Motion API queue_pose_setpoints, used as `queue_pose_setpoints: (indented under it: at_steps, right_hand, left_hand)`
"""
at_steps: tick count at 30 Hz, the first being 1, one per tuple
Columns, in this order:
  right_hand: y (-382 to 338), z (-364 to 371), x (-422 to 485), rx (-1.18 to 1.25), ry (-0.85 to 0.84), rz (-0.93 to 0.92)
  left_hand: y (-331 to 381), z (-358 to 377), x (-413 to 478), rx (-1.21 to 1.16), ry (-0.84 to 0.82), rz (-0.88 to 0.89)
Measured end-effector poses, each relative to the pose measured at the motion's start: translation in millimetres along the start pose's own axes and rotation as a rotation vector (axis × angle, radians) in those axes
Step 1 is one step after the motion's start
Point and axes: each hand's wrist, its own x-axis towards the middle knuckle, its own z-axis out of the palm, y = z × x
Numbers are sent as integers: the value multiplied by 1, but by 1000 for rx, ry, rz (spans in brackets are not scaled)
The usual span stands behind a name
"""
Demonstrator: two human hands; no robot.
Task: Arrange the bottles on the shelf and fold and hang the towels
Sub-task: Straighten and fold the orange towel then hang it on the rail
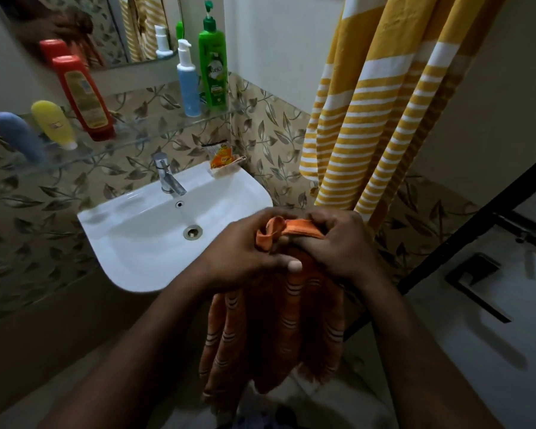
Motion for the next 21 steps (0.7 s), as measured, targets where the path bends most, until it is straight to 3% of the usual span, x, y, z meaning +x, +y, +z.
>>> queue_pose_setpoints:
  at_steps: [2,4,8,10,13,16,19,21]
  right_hand:
    - [-2,-5,7,-37,25,-36]
    - [11,-7,6,-12,-32,43]
    - [58,2,-17,32,-370,263]
    - [73,1,-25,18,-340,288]
    - [75,-5,-19,38,-132,324]
    - [48,-6,-5,180,11,226]
    - [20,-2,8,128,-39,66]
    - [10,-5,17,55,-29,6]
  left_hand:
    - [0,2,6,127,52,74]
    - [-3,-2,7,77,157,83]
    - [-5,-12,6,-151,383,24]
    - [-7,-17,8,-65,447,-29]
    - [-17,-22,12,335,515,-162]
    - [-14,-19,11,266,384,-152]
    - [-8,-6,17,168,130,54]
    - [-10,-1,23,154,140,99]
